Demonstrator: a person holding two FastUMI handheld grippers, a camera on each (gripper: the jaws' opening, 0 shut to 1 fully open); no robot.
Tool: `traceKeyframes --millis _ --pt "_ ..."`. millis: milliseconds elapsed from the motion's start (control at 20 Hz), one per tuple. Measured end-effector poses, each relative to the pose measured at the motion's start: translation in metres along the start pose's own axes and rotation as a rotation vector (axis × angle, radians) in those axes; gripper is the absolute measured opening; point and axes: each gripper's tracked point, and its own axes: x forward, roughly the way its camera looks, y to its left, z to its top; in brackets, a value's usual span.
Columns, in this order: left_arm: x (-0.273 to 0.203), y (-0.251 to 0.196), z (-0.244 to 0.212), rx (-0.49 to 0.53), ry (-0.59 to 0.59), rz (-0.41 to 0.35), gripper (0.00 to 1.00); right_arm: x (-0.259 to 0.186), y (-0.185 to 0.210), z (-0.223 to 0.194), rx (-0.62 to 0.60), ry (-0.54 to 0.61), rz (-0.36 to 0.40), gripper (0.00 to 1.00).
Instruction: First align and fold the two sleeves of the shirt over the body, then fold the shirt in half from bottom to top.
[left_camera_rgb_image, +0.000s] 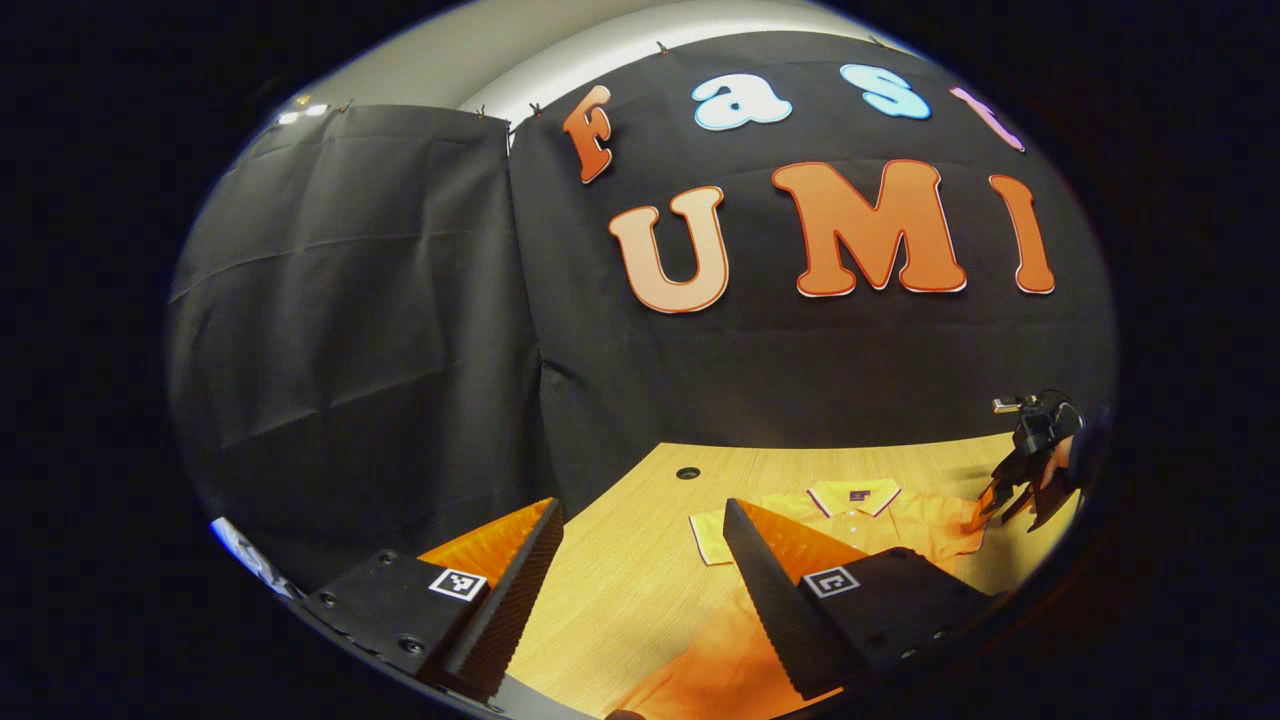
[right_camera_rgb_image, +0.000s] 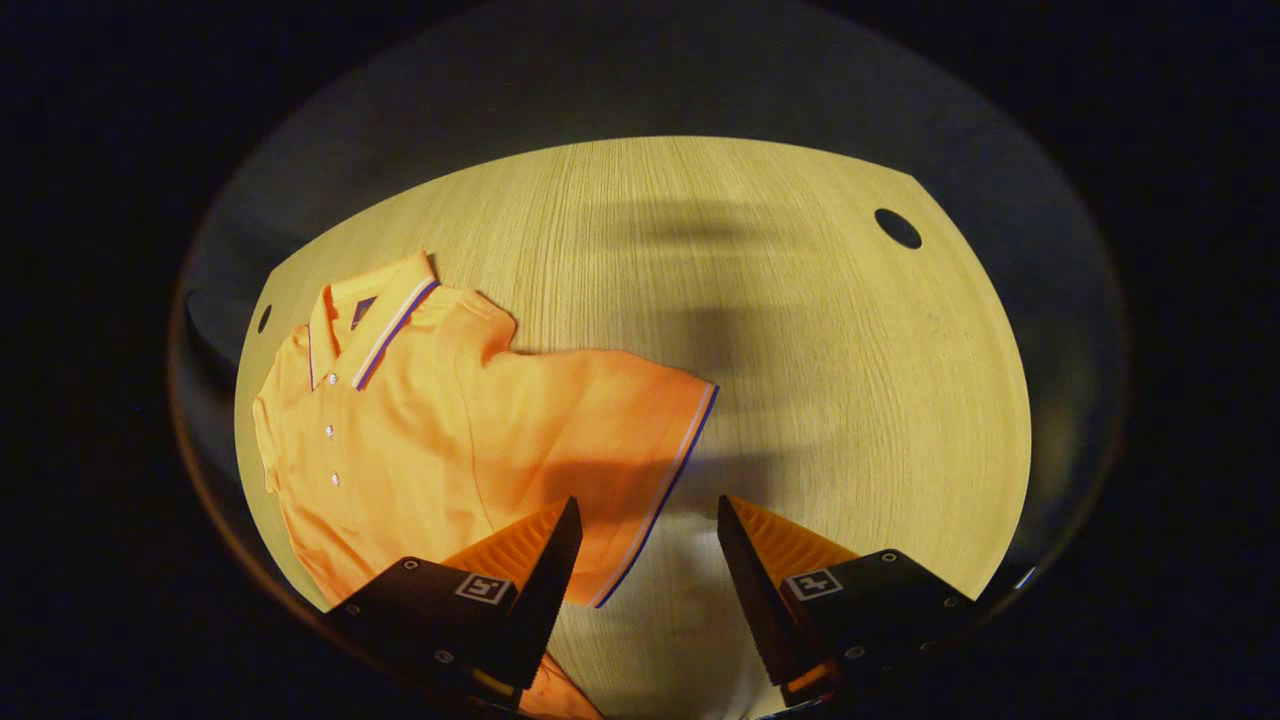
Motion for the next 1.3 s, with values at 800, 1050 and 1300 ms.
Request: traceKeyframes --millis 800,1050,1300 --pt "-0.002 -0.015 -0.003 -0.035 0.036 -0.032 1.00 -0.027 0.041 0.038 0.115 -0.074 0.284 0.03" --pt "0.001 -0.009 -0.014 -0.059 0.063 -0.006 0.99 -0.052 0.077 0.046 0.038 -0.106 0.331 0.03" --pt "0.007 -0.003 -0.020 -0.078 0.088 0.004 0.99 -0.064 0.110 0.055 -0.047 -0.128 0.347 0.03"
